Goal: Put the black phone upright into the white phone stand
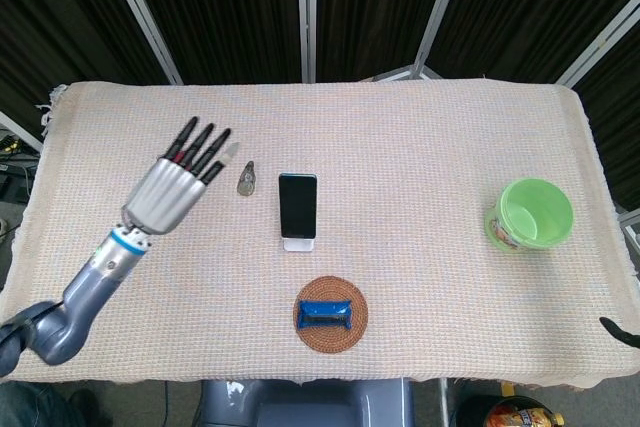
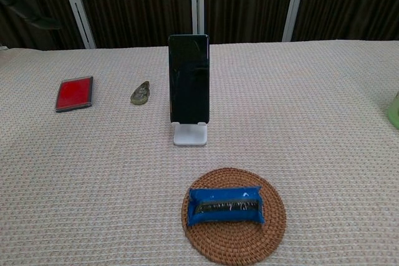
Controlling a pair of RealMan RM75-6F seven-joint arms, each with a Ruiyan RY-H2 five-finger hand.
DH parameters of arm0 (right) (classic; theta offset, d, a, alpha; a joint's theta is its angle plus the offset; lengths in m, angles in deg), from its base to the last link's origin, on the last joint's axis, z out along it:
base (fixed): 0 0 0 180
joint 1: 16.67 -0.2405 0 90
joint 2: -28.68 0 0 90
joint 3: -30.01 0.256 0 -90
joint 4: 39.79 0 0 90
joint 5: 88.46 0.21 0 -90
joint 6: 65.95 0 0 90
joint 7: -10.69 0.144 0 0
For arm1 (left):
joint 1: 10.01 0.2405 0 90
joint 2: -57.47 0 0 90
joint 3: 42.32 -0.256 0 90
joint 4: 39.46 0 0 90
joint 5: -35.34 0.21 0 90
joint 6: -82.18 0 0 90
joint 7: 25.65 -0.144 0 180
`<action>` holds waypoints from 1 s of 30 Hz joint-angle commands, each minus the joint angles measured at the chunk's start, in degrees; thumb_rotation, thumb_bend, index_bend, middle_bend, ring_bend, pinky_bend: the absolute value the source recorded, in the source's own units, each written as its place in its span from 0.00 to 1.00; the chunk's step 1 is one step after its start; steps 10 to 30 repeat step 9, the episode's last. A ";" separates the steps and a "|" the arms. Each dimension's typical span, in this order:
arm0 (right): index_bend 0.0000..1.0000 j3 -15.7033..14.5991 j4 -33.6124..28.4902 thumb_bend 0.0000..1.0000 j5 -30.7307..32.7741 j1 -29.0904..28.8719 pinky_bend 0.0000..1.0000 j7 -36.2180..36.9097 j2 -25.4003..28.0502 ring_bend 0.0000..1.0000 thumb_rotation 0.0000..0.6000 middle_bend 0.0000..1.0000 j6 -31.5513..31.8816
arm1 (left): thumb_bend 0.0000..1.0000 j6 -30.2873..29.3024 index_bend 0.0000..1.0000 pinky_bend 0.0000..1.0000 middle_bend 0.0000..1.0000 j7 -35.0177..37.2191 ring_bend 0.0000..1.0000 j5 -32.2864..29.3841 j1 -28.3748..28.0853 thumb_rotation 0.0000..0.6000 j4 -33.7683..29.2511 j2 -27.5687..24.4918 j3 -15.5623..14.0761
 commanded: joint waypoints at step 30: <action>0.00 -0.59 -0.93 0.00 -1.59 0.24 0.00 -1.71 -0.15 0.00 1.00 0.00 0.84 | 0.00 -14.20 0.00 0.00 0.00 12.25 0.00 -3.91 21.67 1.00 -16.34 -10.96 -11.95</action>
